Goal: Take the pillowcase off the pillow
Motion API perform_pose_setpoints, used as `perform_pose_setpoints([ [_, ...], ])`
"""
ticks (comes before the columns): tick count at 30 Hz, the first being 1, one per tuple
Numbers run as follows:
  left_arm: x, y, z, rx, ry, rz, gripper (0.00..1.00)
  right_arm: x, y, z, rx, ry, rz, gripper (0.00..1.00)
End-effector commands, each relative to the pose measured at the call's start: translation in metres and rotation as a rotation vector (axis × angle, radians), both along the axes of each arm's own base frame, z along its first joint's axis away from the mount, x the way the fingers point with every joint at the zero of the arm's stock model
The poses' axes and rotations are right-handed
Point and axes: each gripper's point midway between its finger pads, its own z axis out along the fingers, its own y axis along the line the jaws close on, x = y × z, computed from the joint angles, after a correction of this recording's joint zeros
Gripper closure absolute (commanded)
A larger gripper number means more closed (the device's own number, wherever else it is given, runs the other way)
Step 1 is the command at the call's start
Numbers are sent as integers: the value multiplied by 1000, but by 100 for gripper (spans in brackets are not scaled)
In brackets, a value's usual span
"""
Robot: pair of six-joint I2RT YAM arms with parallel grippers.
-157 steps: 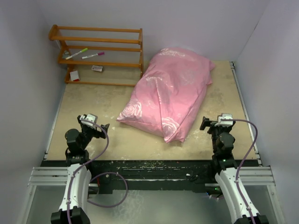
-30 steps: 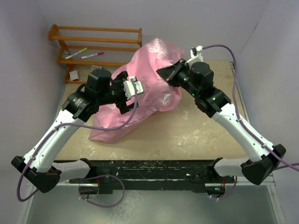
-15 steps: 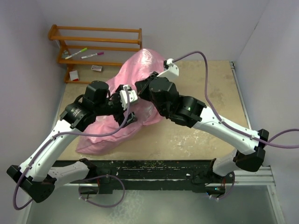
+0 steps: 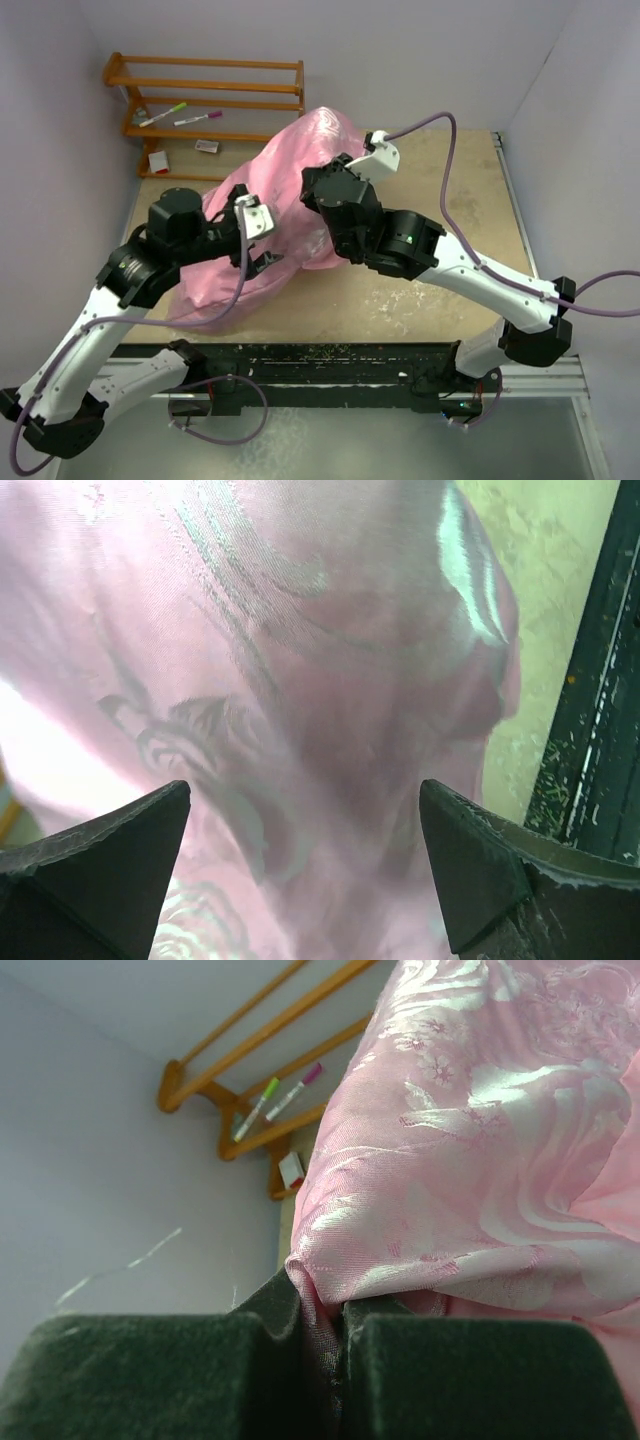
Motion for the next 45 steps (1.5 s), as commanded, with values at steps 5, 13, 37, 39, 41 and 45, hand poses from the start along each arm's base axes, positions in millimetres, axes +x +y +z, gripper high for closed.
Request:
perform_pose_setpoints([
  [5, -32, 17, 65, -224, -169, 25, 1, 8, -41, 117, 249, -192, -195, 100],
  [13, -11, -9, 8, -213, 82, 81, 1, 18, -15, 133, 292, -212, -180, 100],
  [37, 96, -9, 11, -220, 14, 488, 87, 25, 10, 138, 370, -219, -158, 100],
  [39, 110, 14, 17, -237, 28, 536, 100, 23, 6, 138, 351, -227, -142, 100],
  [41, 117, 33, 20, -239, 33, 574, 100, 20, 5, 139, 309, -239, -115, 100],
  [45, 107, 49, 41, -249, -40, 538, 100, 17, 17, 137, 98, -288, 10, 100],
])
